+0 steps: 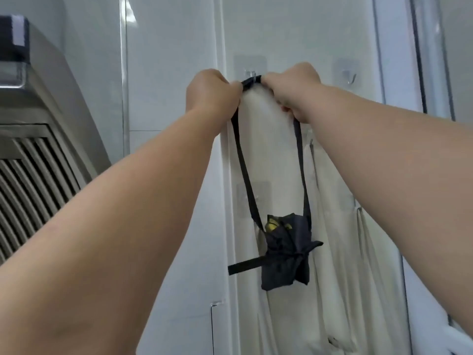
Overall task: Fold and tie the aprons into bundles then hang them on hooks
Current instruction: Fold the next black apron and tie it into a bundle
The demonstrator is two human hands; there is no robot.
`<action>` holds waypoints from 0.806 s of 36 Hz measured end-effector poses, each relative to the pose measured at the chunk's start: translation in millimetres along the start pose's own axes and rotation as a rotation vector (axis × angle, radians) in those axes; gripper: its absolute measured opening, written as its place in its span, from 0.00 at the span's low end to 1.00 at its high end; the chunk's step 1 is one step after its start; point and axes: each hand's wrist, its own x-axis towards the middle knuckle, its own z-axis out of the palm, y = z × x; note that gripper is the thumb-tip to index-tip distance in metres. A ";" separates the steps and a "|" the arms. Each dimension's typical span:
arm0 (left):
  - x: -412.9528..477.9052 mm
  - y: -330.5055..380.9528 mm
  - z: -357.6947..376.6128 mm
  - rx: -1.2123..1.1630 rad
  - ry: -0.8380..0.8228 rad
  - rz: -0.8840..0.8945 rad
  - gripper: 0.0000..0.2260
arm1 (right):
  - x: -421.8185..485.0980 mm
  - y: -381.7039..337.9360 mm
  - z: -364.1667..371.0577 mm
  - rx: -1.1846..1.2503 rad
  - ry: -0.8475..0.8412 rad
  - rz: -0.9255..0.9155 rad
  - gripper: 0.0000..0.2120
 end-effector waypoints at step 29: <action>-112.4 -102.1 -131.8 0.091 -0.064 -0.160 0.09 | -161.9 -21.9 93.6 -0.009 -0.139 -0.304 0.06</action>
